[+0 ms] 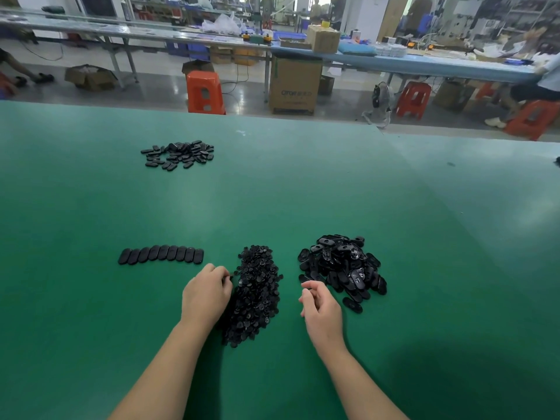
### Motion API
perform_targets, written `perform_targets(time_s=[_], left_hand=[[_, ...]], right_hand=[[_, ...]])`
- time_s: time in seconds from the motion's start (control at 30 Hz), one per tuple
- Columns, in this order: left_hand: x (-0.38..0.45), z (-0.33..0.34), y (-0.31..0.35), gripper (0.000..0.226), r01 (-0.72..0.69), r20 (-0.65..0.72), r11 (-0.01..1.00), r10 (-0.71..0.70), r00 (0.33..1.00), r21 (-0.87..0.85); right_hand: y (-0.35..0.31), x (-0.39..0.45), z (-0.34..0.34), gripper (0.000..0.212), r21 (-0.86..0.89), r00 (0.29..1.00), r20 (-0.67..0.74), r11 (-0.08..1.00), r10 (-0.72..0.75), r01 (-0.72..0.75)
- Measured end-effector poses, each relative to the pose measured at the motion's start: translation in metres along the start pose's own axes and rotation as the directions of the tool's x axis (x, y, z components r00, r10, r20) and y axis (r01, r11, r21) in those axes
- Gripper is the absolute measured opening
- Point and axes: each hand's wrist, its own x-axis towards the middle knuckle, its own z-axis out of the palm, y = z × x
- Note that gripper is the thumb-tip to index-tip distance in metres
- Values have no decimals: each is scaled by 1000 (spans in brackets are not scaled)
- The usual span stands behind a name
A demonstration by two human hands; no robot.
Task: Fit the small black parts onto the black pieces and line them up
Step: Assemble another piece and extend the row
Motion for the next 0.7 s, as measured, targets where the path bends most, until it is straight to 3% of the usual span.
perform_targets(time_s=[0.43,0.7], left_hand=[[-19,7,3,10,84,-187,988,-109,976,-133],[-20,8,3,7,80,-209,993,-96,973,-84]], right_hand=[[0,0,1,20,-33,1000,5,999,-16,16],[-1,-1,0,16,-122,998,30,991,-55,58]])
